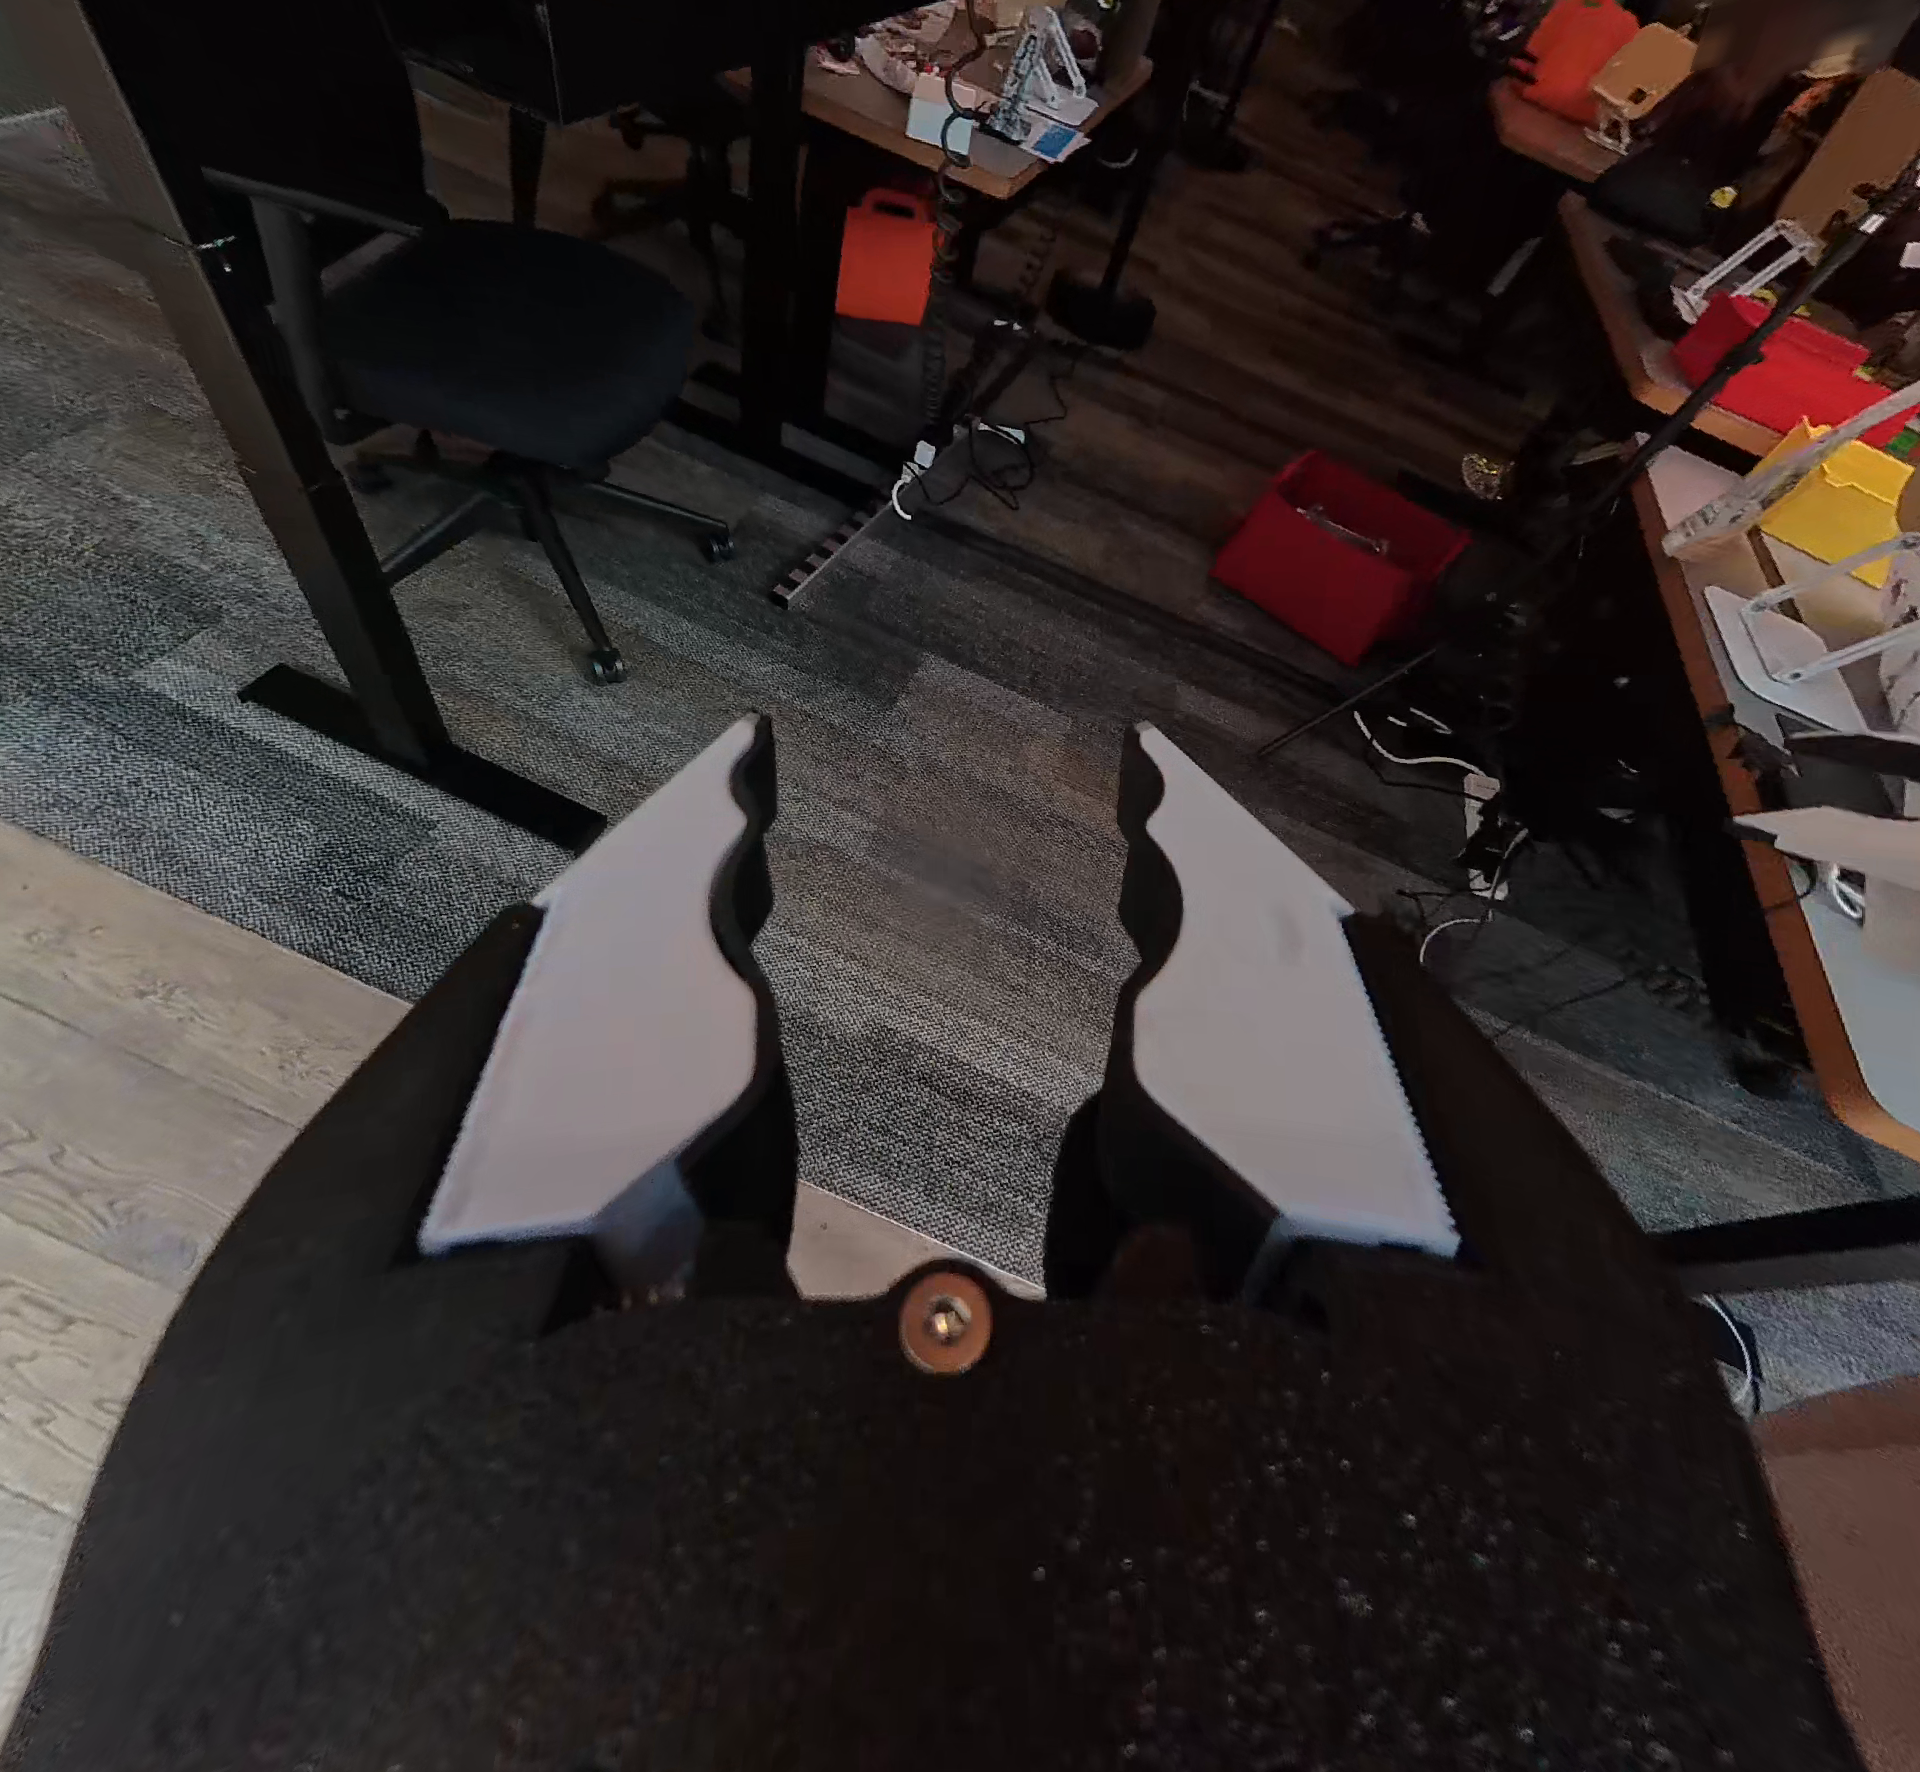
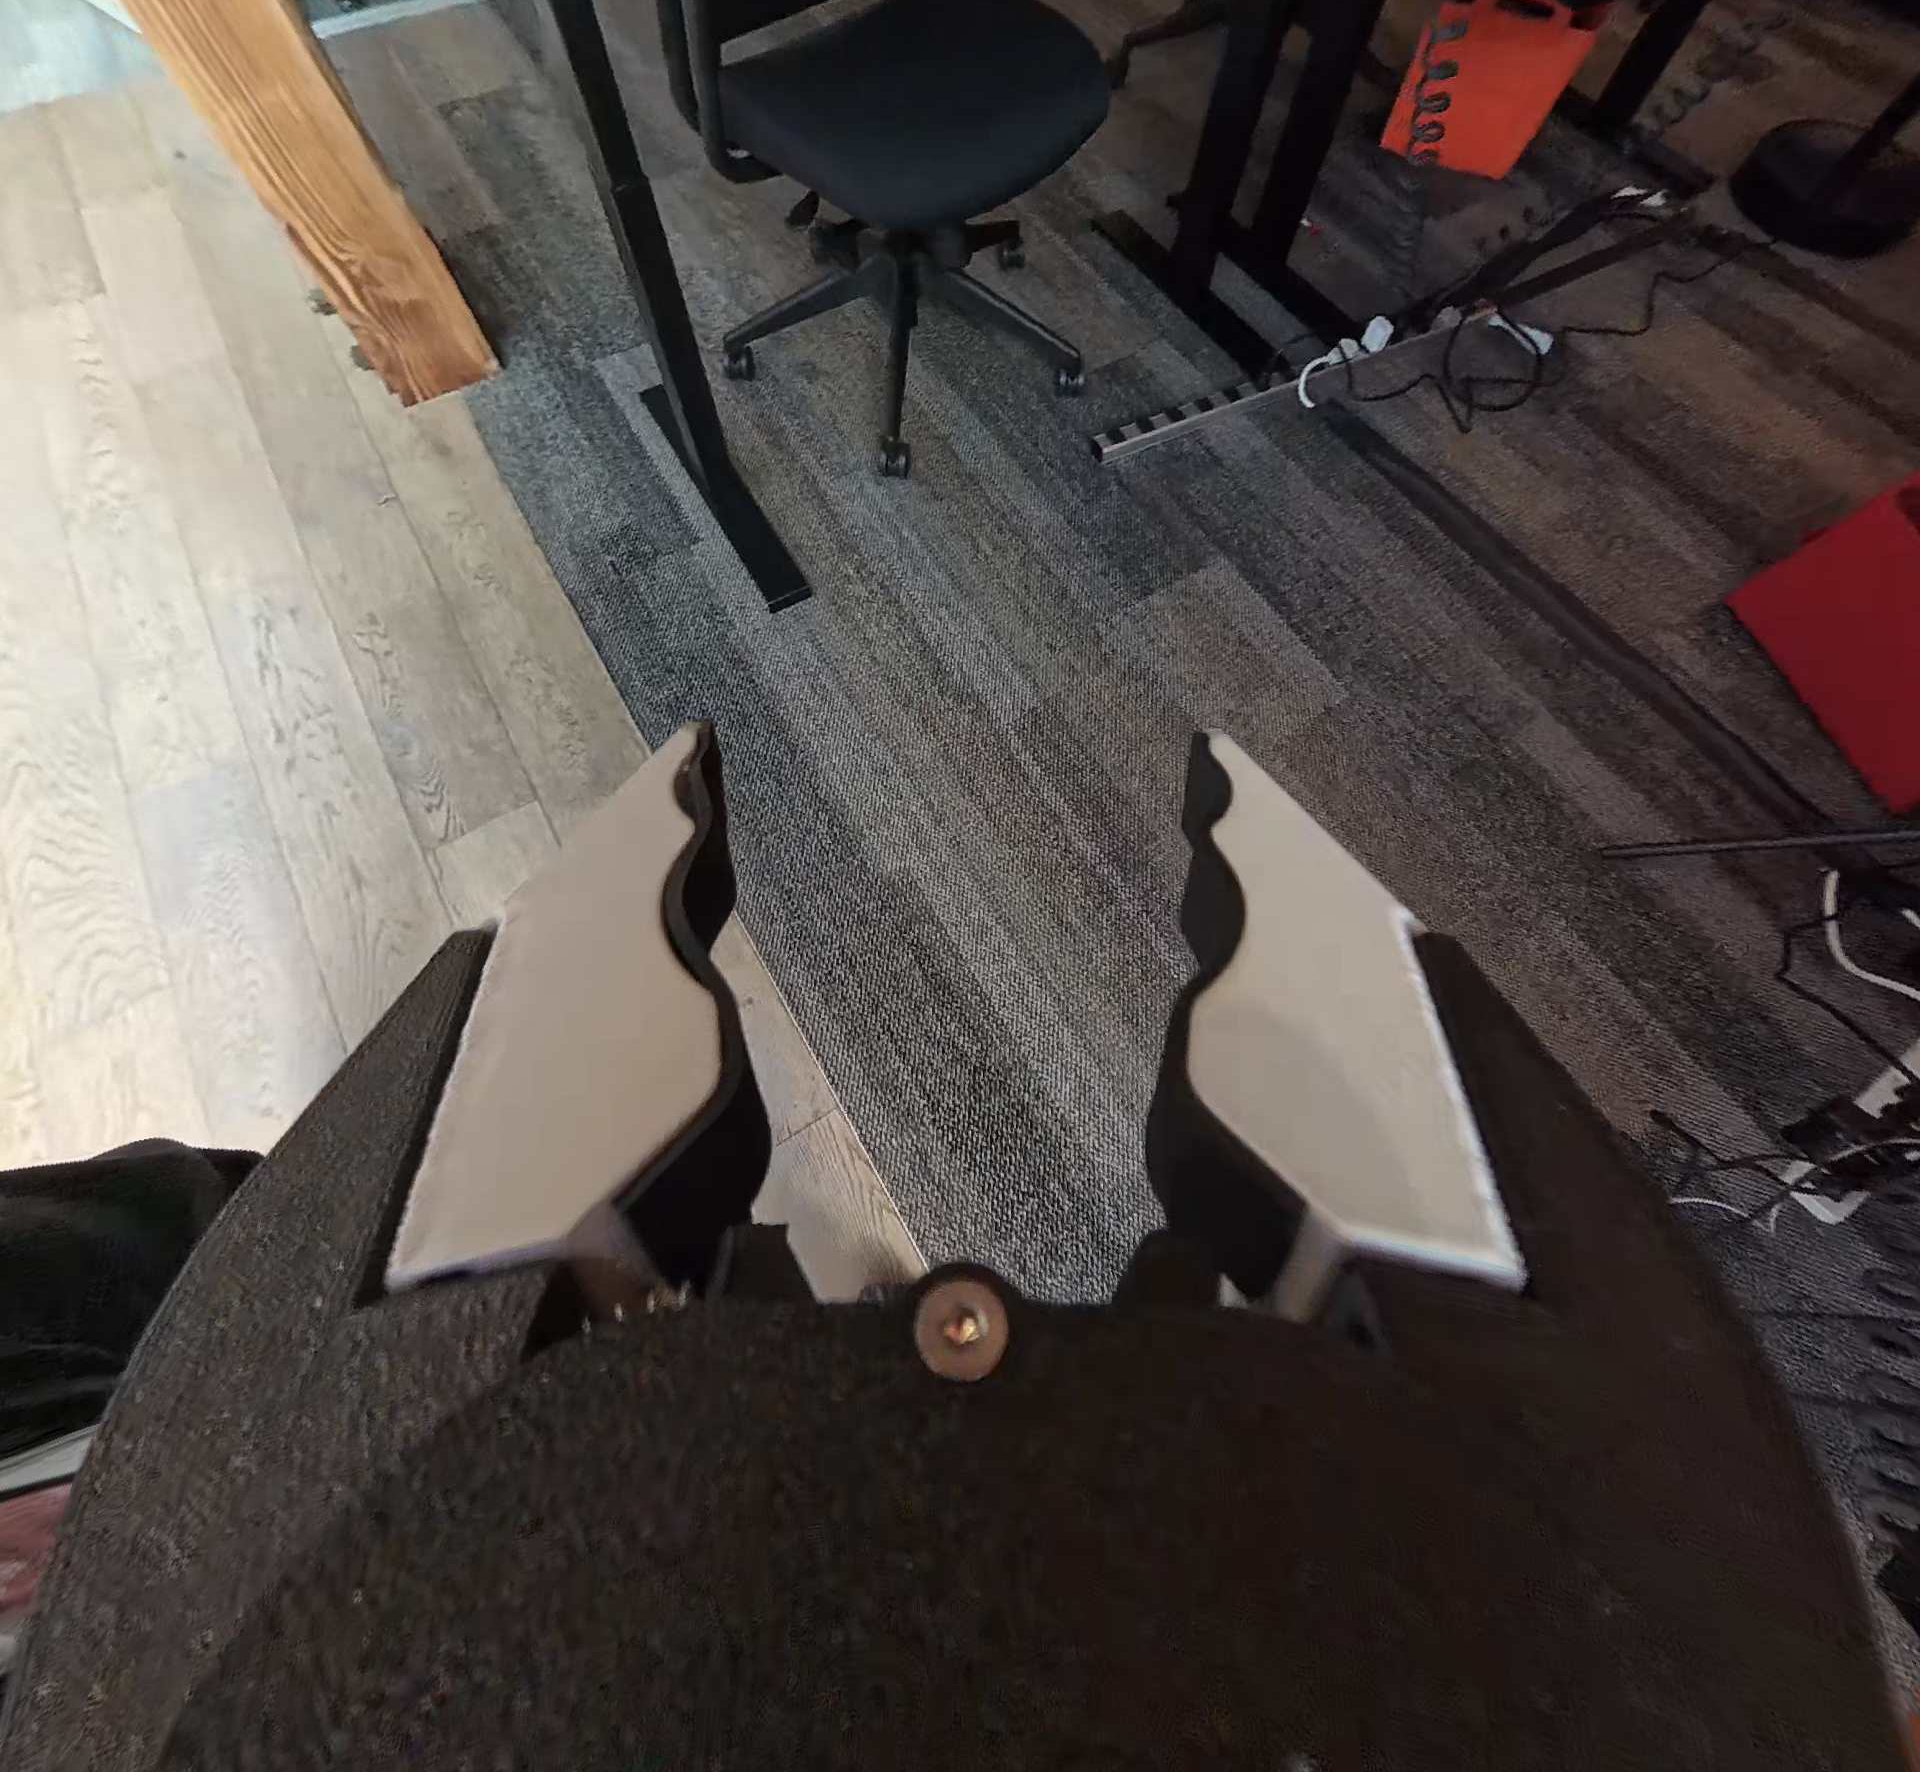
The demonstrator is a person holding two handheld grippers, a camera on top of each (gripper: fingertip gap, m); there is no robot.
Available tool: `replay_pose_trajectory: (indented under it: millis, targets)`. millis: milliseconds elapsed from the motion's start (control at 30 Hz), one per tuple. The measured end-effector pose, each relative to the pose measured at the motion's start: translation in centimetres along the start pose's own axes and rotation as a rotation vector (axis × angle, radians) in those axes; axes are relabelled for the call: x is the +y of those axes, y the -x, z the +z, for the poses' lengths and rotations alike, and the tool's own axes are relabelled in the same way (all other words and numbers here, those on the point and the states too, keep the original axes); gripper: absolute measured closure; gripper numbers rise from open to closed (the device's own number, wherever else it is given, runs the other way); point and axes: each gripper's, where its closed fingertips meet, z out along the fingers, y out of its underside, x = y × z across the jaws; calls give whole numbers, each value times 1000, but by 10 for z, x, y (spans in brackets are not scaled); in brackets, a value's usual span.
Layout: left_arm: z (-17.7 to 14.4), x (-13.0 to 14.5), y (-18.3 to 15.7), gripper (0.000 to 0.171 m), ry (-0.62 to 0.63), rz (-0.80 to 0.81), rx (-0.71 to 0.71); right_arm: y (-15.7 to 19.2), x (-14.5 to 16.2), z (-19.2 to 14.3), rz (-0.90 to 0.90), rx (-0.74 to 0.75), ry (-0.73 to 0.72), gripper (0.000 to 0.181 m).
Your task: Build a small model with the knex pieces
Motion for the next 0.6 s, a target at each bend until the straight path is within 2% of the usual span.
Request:
replay_pose_trajectory:
  millis: [133, 233, 333, 467, 533, 600]
  targets:
    - [7, 27, 89, 105, 93, -14, 176, 91, -27, 2, 71, 128, 6, 94]
    - [-13, 17, 152, 103, 148, 66, 249, 186, -34, 17, 141, 82, 68, 94]
    - [-39, 3, 222, 103, 128, 81, 209, 258, -60, 44, 33, -7, 90, 94]
    - [-69, 6, 307, 103, 108, 54, 69, 297, -111, 70, 6, -28, 1, 93]
    - [-81, 2, 332, 103, 80, 12, 17, 308, -125, 68, -5, -12, -38, 93]
    - [-88, -6, 341, 103, 47, -28, 9, 319, -126, 56, -5, 11, -65, 93]
